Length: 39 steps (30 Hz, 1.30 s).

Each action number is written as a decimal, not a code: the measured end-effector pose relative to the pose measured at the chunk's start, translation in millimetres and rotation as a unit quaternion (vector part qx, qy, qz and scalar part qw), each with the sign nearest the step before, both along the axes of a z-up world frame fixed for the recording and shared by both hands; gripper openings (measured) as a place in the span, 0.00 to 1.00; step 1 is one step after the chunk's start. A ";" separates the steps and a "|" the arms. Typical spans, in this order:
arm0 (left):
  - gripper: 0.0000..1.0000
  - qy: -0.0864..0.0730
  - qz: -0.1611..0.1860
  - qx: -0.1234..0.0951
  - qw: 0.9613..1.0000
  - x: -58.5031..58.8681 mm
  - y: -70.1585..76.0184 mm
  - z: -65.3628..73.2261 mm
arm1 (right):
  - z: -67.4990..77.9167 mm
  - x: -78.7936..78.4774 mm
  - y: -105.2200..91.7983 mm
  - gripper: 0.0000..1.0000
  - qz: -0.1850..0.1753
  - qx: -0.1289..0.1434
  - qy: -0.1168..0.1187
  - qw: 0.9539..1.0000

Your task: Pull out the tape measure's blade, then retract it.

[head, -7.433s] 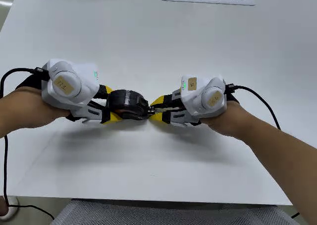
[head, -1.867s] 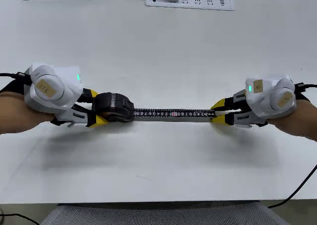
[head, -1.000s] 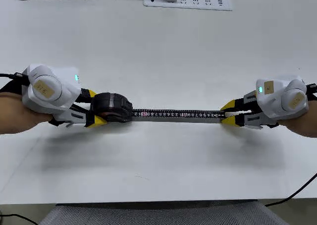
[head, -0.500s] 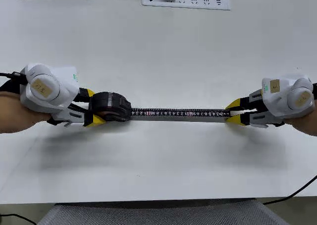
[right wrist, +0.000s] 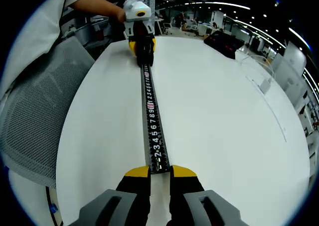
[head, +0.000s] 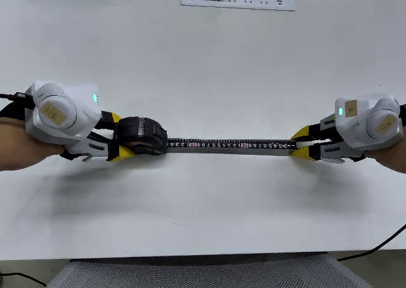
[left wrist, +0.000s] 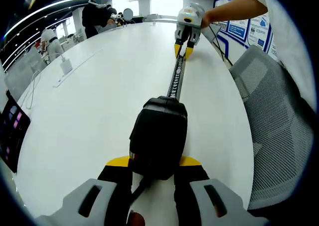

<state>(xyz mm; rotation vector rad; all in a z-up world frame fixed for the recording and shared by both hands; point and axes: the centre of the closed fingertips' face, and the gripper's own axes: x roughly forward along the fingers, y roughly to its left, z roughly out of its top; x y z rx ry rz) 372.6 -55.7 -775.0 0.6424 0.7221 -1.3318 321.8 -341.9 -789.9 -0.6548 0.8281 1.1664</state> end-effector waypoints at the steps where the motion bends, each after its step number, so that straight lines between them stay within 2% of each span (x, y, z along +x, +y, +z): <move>1: 0.27 0.000 0.000 0.000 1.000 -0.1 -0.1 0.0 | 0.3 -0.1 -0.4 0.10 0.001 -0.001 0.001 1.000; 9: 0.28 -0.012 0.000 0.007 1.000 -1.1 -0.8 0.0 | -0.5 -0.3 -0.2 0.11 0.010 -0.014 0.004 1.000; 16: 0.28 -0.010 0.003 0.008 1.000 -0.1 -0.3 -0.2 | -1.0 0.5 -1.3 0.13 0.001 -0.016 0.007 1.000; 19: 0.28 -0.014 0.003 0.007 1.000 0.2 -0.4 -0.1 | -0.8 0.4 -1.9 0.17 -0.004 -0.017 0.008 1.000; 21: 0.31 -0.010 0.006 0.006 1.000 -0.6 0.2 -1.1 | -0.8 -0.7 -2.4 0.22 -0.010 -0.015 0.013 1.000; 25: 0.36 -0.001 0.010 0.001 1.000 -4.1 0.0 0.0 | -0.5 -1.0 -3.4 0.23 -0.010 -0.016 0.011 1.000; 33: 0.34 -0.011 0.008 -0.001 1.000 -2.3 0.7 2.0 | 0.8 -1.1 -4.1 0.22 -0.015 -0.015 0.009 1.000; 34: 0.34 -0.018 0.007 -0.002 1.000 -0.9 1.0 2.9 | 1.9 -1.3 -3.8 0.22 -0.017 -0.013 0.009 1.000; 39: 0.37 -0.022 0.016 -0.005 1.000 -0.9 4.5 7.6 | 8.1 0.1 -3.4 0.27 -0.040 -0.003 0.005 0.999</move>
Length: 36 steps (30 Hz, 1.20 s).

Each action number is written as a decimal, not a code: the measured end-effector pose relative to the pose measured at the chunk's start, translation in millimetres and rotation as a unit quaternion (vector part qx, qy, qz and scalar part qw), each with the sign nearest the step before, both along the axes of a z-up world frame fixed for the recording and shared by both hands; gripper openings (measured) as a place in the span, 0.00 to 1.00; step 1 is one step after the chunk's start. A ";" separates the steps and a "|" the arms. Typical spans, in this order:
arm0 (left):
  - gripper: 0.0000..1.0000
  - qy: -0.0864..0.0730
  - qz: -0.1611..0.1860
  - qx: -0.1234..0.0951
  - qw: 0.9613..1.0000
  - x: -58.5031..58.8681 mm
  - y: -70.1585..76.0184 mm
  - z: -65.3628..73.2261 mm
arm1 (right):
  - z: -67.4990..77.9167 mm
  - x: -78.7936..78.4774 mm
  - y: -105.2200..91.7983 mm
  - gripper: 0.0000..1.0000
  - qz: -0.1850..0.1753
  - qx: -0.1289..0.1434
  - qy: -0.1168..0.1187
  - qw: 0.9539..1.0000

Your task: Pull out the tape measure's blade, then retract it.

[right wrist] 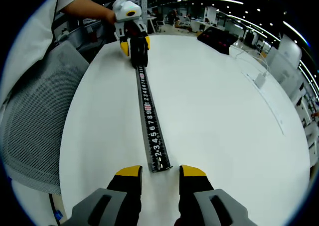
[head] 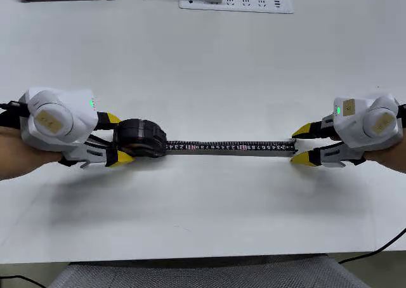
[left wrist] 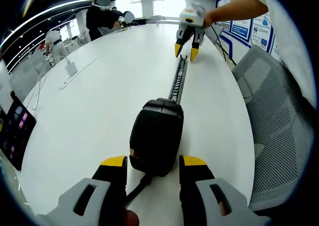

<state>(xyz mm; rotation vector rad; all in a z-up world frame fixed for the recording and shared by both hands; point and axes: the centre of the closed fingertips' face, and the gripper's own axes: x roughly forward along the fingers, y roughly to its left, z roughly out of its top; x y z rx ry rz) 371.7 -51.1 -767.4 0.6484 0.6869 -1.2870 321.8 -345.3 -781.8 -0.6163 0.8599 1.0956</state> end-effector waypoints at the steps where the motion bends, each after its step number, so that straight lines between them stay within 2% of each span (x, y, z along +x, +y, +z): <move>1: 0.39 0.000 0.004 -0.002 1.000 0.3 1.4 0.4 | 1.0 0.2 -0.3 0.29 -0.008 0.002 0.000 1.000; 4: 0.42 -0.008 0.009 -0.003 1.000 -1.4 3.9 4.9 | 3.5 -0.7 -0.6 0.32 -0.015 0.004 -0.004 1.000; 7: 0.47 -0.007 0.021 -0.006 1.000 -1.5 6.8 7.1 | 7.2 -0.9 -0.2 0.37 -0.029 0.010 -0.008 1.000; 9: 0.47 -0.003 0.029 -0.006 1.000 -2.9 8.8 7.2 | 11.2 -0.7 2.7 0.37 -0.047 0.031 -0.005 0.998; 17: 0.54 -0.002 0.059 -0.021 0.998 -2.8 10.7 16.7 | 14.0 -6.2 0.4 0.46 -0.069 0.026 -0.012 0.997; 19: 0.56 0.003 0.066 -0.028 0.997 -4.7 10.0 18.8 | 16.9 -8.0 1.5 0.46 -0.076 0.036 -0.011 0.996; 21: 0.58 0.000 0.070 -0.030 0.997 -5.5 10.9 19.9 | 18.3 -8.4 2.1 0.49 -0.083 0.036 -0.017 0.996; 28: 0.63 0.005 0.096 -0.046 0.994 -11.0 14.8 26.7 | 26.3 -10.6 3.9 0.56 -0.105 0.043 -0.031 0.993; 33: 0.64 0.015 0.118 -0.067 0.991 -17.5 17.4 33.6 | 30.3 -14.2 2.5 0.60 -0.115 0.042 -0.038 0.992; 36: 0.64 0.010 0.130 -0.071 0.989 -18.5 21.3 36.3 | 33.5 -17.0 0.7 0.62 -0.120 0.039 -0.042 0.991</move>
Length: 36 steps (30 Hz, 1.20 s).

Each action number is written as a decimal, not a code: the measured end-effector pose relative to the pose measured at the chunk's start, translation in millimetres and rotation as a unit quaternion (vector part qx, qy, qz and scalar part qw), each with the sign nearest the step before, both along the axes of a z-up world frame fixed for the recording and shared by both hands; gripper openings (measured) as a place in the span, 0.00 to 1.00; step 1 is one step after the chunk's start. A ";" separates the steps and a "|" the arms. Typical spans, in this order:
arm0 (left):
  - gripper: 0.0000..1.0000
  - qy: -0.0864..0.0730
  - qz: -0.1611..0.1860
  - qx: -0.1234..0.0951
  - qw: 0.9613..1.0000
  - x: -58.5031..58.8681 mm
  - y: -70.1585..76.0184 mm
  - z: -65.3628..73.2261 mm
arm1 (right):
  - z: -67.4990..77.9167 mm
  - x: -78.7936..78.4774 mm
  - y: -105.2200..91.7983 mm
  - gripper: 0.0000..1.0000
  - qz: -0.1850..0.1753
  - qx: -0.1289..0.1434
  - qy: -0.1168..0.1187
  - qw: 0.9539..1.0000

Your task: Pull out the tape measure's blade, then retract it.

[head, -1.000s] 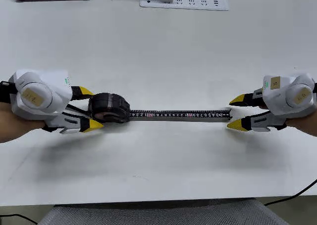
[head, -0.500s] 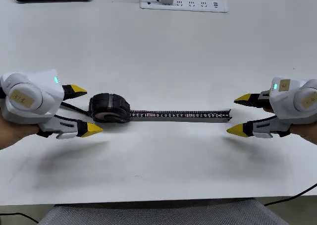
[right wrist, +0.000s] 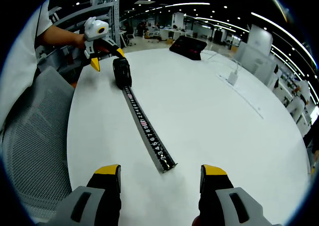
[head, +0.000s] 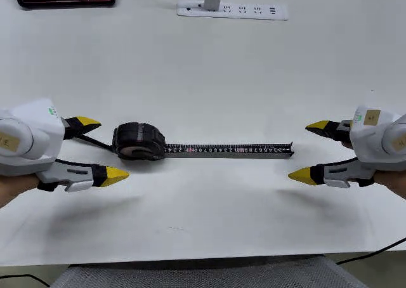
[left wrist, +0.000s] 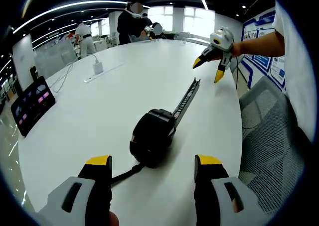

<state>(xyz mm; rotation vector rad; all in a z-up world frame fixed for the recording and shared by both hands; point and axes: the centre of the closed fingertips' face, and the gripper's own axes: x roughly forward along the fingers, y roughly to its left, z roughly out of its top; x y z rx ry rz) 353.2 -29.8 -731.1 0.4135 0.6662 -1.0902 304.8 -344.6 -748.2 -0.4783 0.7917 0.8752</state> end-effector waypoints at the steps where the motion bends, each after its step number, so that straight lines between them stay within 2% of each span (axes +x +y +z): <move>1: 0.64 0.000 0.005 -0.004 1.000 0.5 1.1 0.6 | 1.1 -0.8 -0.4 0.63 -0.002 0.000 -0.001 1.000; 8: 0.75 0.001 0.035 -0.012 0.999 -3.8 10.4 7.0 | 9.4 -6.3 -0.4 0.67 -0.017 0.004 -0.009 1.000; 10: 0.79 0.001 0.042 -0.012 0.999 -5.2 14.8 7.4 | 11.9 -9.3 0.6 0.69 -0.024 0.014 -0.004 1.000; 12: 0.80 0.002 0.050 -0.016 0.999 -7.8 18.6 10.5 | 14.3 -10.6 -0.2 0.71 -0.026 0.010 -0.011 1.000; 23: 0.85 0.004 0.083 -0.031 0.996 -17.9 34.2 17.8 | 22.3 -24.4 -2.4 0.79 -0.047 0.029 -0.013 0.998; 36: 0.87 0.007 0.107 -0.050 0.993 -35.2 37.9 19.7 | 28.3 -44.5 -6.2 0.90 -0.078 0.050 -0.018 0.996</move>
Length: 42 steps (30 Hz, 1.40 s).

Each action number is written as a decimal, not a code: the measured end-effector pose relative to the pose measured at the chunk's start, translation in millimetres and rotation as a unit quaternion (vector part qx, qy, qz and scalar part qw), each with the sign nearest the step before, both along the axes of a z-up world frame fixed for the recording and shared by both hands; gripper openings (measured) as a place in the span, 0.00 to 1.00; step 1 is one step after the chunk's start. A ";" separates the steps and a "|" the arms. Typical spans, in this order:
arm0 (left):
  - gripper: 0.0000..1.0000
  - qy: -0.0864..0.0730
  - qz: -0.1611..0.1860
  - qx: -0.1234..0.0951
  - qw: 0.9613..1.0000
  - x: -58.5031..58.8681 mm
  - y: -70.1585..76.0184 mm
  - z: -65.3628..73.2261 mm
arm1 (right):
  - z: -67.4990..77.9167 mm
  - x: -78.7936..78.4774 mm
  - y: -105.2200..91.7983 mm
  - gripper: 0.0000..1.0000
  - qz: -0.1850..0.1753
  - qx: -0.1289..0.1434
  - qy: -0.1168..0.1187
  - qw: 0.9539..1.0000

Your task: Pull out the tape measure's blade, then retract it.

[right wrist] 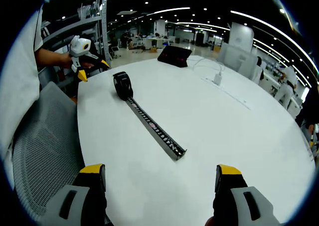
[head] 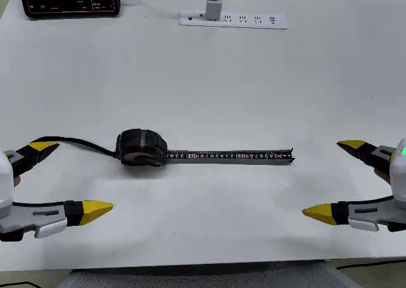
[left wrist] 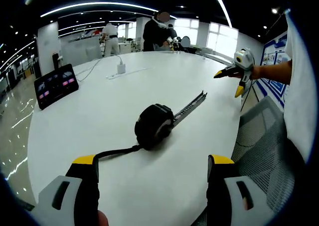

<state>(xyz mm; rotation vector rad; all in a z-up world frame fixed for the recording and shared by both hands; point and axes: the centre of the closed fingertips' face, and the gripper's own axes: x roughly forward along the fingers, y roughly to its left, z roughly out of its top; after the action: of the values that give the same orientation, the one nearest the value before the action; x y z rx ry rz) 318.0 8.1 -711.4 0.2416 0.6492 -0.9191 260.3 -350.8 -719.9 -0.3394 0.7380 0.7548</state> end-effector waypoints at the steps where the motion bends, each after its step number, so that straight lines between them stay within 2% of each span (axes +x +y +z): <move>1: 0.87 0.001 0.001 -0.001 1.000 -1.1 0.0 -0.8 | 0.0 -1.2 0.3 0.91 -0.002 0.003 -0.001 1.000; 10: 0.88 0.007 0.006 -0.016 1.000 -13.3 -2.8 -4.8 | -4.9 -9.8 1.5 0.91 -0.024 0.014 -0.007 1.000; 16: 0.88 0.011 0.010 -0.025 1.000 -18.0 -2.9 -6.2 | -8.8 -14.3 1.9 0.91 -0.033 0.020 -0.003 0.999; 22: 0.88 0.017 0.015 -0.025 0.999 -22.2 0.0 -14.2 | -14.1 -18.6 2.8 0.91 -0.036 0.023 0.004 0.999; 27: 0.88 0.020 0.017 -0.028 0.999 -25.8 1.0 -14.5 | -18.1 -21.2 4.0 0.91 -0.036 0.024 0.009 0.999; 42: 0.87 0.023 0.016 -0.028 0.999 -28.8 -0.4 -15.6 | -17.8 -23.7 7.8 0.91 -0.033 0.029 0.010 0.999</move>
<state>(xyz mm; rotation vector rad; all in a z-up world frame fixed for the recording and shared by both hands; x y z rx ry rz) 289.2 7.8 -727.0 0.1598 0.6669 -0.9128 236.7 -343.0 -737.8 -0.2550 0.7413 0.7159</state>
